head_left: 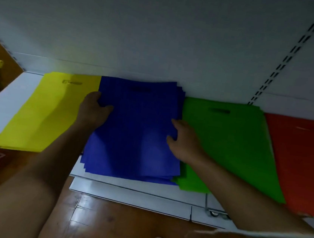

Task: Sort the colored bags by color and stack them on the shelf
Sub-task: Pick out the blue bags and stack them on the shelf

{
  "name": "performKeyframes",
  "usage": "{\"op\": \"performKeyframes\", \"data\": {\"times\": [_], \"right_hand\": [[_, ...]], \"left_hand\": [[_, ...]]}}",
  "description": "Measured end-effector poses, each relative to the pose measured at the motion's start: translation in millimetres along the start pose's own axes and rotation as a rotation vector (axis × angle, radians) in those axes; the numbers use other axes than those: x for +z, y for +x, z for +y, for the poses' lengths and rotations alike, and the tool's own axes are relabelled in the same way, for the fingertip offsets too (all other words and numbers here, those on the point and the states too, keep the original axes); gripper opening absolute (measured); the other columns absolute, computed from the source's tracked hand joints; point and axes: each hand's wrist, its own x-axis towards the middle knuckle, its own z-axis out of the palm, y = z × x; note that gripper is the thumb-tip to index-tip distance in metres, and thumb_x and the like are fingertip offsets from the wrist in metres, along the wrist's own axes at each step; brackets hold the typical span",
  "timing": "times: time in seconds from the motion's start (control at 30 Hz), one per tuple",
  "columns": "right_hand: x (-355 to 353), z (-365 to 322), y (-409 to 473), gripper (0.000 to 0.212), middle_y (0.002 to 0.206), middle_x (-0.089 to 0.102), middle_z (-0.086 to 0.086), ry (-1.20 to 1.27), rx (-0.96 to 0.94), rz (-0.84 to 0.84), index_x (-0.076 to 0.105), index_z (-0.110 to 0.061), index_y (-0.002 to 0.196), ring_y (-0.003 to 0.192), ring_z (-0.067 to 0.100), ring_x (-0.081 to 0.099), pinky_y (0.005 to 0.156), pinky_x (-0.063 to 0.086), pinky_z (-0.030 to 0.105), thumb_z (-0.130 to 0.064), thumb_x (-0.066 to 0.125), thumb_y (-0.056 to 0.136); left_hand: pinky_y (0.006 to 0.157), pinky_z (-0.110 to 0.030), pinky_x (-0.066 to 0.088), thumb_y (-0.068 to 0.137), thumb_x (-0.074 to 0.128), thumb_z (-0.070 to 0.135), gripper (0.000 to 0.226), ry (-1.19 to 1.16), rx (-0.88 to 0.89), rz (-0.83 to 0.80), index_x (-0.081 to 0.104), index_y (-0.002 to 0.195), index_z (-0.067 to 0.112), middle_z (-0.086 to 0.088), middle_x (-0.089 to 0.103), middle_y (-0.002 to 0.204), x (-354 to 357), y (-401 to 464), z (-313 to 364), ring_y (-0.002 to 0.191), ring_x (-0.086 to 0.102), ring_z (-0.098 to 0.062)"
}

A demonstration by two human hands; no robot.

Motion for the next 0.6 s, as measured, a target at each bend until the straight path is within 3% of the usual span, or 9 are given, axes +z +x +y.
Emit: {"op": "performKeyframes", "data": {"times": [0.17, 0.37, 0.6], "right_hand": [[4.7, 13.9, 11.1, 0.071, 0.163, -0.001, 0.004, -0.175, 0.039, -0.075, 0.012, -0.025, 0.155, 0.149, 0.028, 0.006, 0.120, 0.015, 0.043, -0.041, 0.050, 0.097], [-24.0, 23.5, 3.9, 0.070, 0.162, 0.008, 0.009, -0.251, -0.005, 0.023, 0.014, -0.019, 0.154, 0.147, 0.029, 0.013, 0.119, 0.016, 0.038, -0.039, 0.049, 0.097], [-94.7, 66.7, -45.1, 0.071, 0.161, 0.012, 0.007, -0.266, 0.022, 0.140, 0.016, -0.018, 0.153, 0.145, 0.030, 0.020, 0.116, 0.023, 0.040, -0.034, 0.054, 0.095]], "left_hand": [[0.117, -0.039, 0.018, 0.088, 0.067, 0.024, 0.067, 0.184, 0.028, -0.077, 0.037, 0.144, 0.003, -0.023, 0.027, 0.153, 17.1, 11.4, 1.6, 0.145, 0.019, -0.033], [0.115, -0.032, 0.020, 0.093, 0.060, 0.034, 0.066, 0.052, 0.158, -0.105, 0.033, 0.147, 0.007, -0.013, 0.032, 0.153, 42.6, -2.3, 56.4, 0.142, 0.027, -0.026], [0.112, -0.025, 0.019, 0.094, 0.054, 0.044, 0.063, -0.079, 0.502, -0.258, 0.032, 0.148, 0.020, 0.001, 0.030, 0.154, 91.8, -72.8, 186.2, 0.140, 0.028, -0.015]]}}
